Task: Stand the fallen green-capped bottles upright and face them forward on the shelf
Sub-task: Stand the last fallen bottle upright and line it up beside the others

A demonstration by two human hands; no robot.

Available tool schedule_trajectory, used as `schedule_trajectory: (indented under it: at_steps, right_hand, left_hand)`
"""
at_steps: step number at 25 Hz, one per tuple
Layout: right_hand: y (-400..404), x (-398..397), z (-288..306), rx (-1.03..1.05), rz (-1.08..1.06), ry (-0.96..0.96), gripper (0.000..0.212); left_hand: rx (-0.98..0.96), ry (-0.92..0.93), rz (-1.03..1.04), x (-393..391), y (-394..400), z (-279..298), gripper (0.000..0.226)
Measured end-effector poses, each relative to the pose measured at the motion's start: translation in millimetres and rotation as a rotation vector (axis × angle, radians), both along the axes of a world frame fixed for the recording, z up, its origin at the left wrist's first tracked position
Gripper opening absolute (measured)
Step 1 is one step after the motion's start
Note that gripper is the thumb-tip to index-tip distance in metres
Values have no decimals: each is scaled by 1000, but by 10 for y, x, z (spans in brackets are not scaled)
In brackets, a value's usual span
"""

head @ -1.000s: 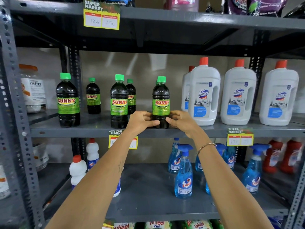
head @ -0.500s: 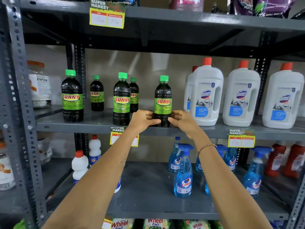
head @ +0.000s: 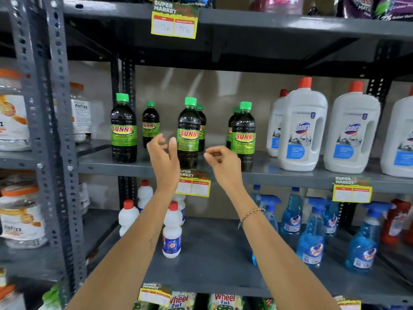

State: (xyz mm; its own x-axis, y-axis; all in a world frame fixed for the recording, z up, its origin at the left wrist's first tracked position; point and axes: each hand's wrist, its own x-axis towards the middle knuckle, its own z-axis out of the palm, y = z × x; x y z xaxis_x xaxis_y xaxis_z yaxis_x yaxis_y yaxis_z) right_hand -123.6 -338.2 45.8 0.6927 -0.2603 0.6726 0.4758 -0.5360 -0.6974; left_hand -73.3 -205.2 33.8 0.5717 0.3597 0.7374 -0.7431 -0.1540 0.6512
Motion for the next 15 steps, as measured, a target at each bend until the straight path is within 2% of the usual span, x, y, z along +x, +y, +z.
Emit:
schedule_trajectory:
  at_steps: [1, 3, 4, 6, 9, 15]
  right_hand:
    - [53, 69, 32, 12, 14, 51, 28]
    - [116, 213, 92, -7, 79, 181, 45]
    - [151, 271, 109, -34, 107, 235, 46]
    - [188, 384, 101, -63, 141, 303, 41]
    - [230, 373, 113, -43, 177, 319, 31]
    - [227, 351, 101, 44, 161, 284, 32]
  left_hand:
    - [75, 88, -58, 73, 103, -5, 43]
    - [367, 255, -138, 177, 246, -14, 47]
    - [505, 295, -155, 207, 296, -2, 48]
    - [659, 314, -182, 246, 380, 53, 43]
    - [721, 322, -255, 328, 455, 121, 34]
    - [717, 299, -298, 369, 414, 76, 34]
